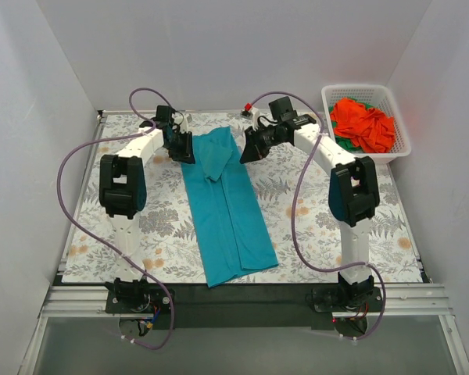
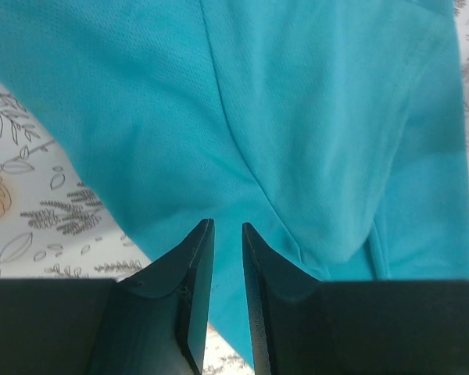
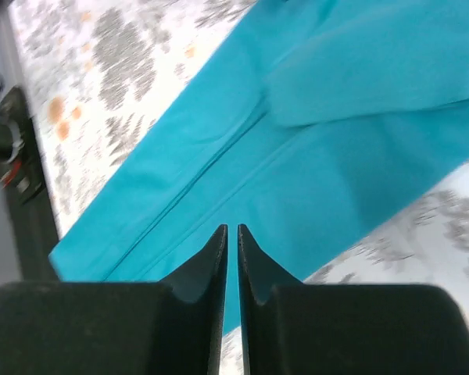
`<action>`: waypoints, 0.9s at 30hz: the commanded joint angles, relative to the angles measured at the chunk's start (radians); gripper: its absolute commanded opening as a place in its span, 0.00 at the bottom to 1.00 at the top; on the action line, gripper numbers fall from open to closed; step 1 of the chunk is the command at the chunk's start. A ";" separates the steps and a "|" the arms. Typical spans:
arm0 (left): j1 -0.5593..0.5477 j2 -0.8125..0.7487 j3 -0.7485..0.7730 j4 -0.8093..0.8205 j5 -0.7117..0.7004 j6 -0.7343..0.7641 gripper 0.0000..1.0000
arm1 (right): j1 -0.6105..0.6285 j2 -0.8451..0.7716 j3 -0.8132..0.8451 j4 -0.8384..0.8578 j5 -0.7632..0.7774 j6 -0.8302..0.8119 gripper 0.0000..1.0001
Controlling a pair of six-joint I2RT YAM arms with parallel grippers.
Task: Fold and stack the t-shirts
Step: Fold the tshirt
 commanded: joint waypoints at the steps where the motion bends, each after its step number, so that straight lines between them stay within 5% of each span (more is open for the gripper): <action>1: -0.004 0.039 0.060 -0.006 -0.038 0.004 0.20 | 0.013 0.131 0.125 0.008 0.109 0.054 0.14; 17: -0.089 0.424 0.613 -0.050 -0.040 0.024 0.26 | -0.054 0.108 0.027 0.129 0.218 0.121 0.14; 27: -0.078 0.037 0.281 0.158 -0.068 0.002 0.42 | -0.074 0.130 0.069 0.141 0.211 0.150 0.15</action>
